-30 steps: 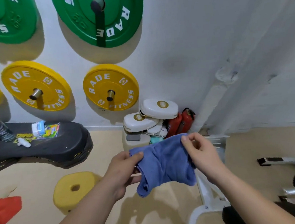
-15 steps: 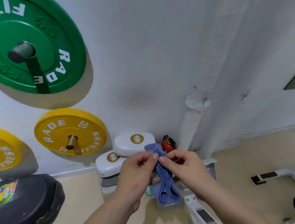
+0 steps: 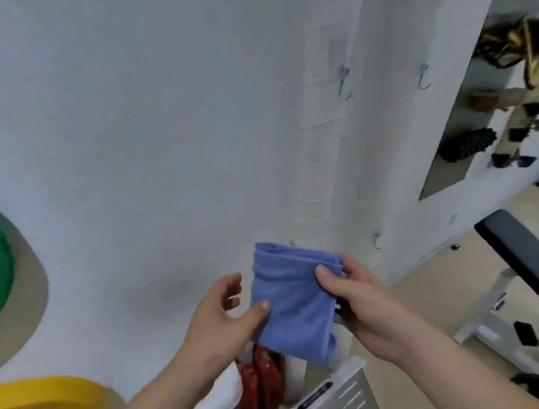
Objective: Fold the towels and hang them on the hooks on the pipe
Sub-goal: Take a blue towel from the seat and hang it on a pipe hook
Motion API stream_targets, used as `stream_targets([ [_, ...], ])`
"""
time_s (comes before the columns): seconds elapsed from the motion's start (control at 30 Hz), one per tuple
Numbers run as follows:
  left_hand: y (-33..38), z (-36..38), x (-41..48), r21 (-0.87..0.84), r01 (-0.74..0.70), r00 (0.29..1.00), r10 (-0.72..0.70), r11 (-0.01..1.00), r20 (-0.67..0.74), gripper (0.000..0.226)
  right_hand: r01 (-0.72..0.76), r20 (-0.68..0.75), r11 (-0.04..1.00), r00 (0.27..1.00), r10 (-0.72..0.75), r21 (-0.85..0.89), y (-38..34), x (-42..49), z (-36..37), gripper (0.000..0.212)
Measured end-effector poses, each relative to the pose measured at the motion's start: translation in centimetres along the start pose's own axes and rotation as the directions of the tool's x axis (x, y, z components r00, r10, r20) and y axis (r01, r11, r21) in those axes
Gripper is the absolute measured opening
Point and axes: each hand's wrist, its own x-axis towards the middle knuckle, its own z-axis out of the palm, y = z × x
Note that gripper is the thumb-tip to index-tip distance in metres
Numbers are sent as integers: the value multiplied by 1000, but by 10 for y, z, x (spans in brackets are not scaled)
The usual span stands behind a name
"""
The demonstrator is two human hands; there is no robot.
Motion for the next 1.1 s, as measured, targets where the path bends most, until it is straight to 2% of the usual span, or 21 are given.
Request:
stream_targets([
  [0.07,23,-11,34,-89,33,989,-20,995,146,72,36,12,991,999,-38,128,-29,15,7,38],
  [0.17,68,-21,73,-261,88,927,17,961,374,48,117,-10,945,993,-119,306,-72,37,16,39],
  [0.27,114,-23,100,-308,-17,912,141,951,385,39,177,-26,915,983,-180,363,-110,56,19,37],
  [0.33,148,-26,115,-312,-128,915,233,941,330,34,145,18,963,988,-153,227,-129,67,12,35],
  [0.4,187,-32,127,-260,-253,908,321,932,268,24,89,-4,989,996,-90,-122,-150,78,0,35],
  [0.47,225,-37,136,-148,-365,887,392,919,244,23,82,-112,856,981,-161,-510,-179,89,-12,42],
  [0.5,243,-37,140,-87,-410,876,419,908,240,24,110,-117,766,965,-236,-633,-198,95,-15,45],
  [0.53,260,-35,142,-30,-452,862,445,892,241,25,172,-65,694,951,-301,-700,-219,98,-15,53],
  [0.6,289,-31,148,47,-512,841,490,858,231,23,308,121,539,928,-354,-784,-264,107,-14,79],
  [0.67,315,-28,155,77,-539,832,515,839,204,19,406,310,403,908,-282,-820,-311,114,-14,90],
  [0.7,328,-27,158,84,-548,829,527,832,189,16,439,384,384,898,-215,-812,-333,115,-14,89],
  [0.77,352,-26,164,88,-574,815,557,814,158,14,477,506,410,861,-41,-778,-376,113,-13,84],
  [0.83,376,-21,168,87,-599,798,584,796,149,15,460,530,429,847,52,-777,-411,109,-5,66],
  [0.87,387,-18,170,85,-612,787,596,786,155,16,460,509,389,860,29,-799,-424,111,-2,56],
  [0.97,418,-7,173,52,-654,752,640,755,160,18,462,423,145,876,-233,-875,-455,126,1,40],
  [1.0,426,-5,174,36,-668,738,656,743,158,19,459,413,113,864,-288,-881,-465,131,-2,36],
  [1.03,435,-3,175,23,-682,725,671,731,158,19,462,406,117,855,-323,-879,-476,135,-7,32],
  [1.1,451,-2,177,24,-713,695,701,701,159,20,473,394,196,855,-336,-859,-498,138,-20,30],
])
